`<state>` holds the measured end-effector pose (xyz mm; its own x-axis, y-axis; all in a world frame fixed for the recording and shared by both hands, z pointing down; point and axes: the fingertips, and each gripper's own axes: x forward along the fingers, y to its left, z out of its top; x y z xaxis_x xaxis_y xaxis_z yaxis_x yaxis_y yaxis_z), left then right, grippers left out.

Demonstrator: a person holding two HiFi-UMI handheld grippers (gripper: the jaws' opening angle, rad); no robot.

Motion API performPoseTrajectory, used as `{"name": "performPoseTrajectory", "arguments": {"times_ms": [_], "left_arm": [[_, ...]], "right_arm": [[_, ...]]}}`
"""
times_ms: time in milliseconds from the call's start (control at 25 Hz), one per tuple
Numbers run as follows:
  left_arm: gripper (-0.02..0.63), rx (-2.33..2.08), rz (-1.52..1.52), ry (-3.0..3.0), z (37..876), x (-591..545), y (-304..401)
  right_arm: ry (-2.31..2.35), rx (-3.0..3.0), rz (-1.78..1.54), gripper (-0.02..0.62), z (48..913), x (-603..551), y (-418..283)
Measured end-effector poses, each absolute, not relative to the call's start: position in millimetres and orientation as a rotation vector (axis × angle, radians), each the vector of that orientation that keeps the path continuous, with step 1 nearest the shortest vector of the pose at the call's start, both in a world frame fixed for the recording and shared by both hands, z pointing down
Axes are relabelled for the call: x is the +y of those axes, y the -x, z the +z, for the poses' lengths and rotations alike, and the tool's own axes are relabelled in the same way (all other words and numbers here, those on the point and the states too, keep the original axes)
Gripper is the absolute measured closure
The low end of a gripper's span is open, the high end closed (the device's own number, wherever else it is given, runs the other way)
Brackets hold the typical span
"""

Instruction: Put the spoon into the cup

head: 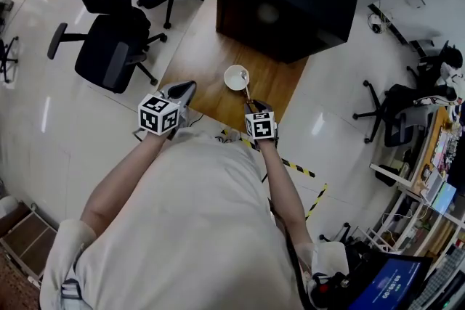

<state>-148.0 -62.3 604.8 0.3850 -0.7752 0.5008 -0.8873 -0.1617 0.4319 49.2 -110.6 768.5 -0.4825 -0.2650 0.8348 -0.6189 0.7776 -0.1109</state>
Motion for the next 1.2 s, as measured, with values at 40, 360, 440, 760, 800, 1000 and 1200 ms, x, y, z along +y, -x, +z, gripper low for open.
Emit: {"name": "performPoseTrajectory", "arguments": {"times_ms": [40,360,440,760,800,1000,1200], "left_arm": [[0.606,-1.43,0.21,-1.966,605.0,-61.8,149.7],[0.606,-1.469,0.188,-1.932,606.2,-55.4,164.1],[0.606,-1.474,0.183,-1.927,606.9,-53.4,166.0],[0.606,-1.501,0.153,-1.912,602.9,-52.1,174.1],[0.606,-1.504,0.151,-1.91,602.9,-51.0,174.9],[0.606,-1.513,0.131,-1.891,605.1,-43.9,179.3],[0.606,-1.517,0.112,-1.872,607.9,-39.6,182.1]], "right_arm": [[-0.649,-2.08,0.504,0.469,769.9,-111.1,-46.2],[-0.59,-2.042,0.482,0.469,781.8,-114.0,-32.7],[-0.578,-2.033,0.481,0.469,783.4,-115.2,-30.9],[-0.515,-1.975,0.473,0.469,786.6,-115.7,-21.7],[-0.519,-1.967,0.468,0.469,787.0,-117.0,-21.5],[-0.515,-1.935,0.464,0.469,786.8,-117.7,-18.2],[-0.514,-1.918,0.468,0.469,789.2,-120.1,-14.9]]}}
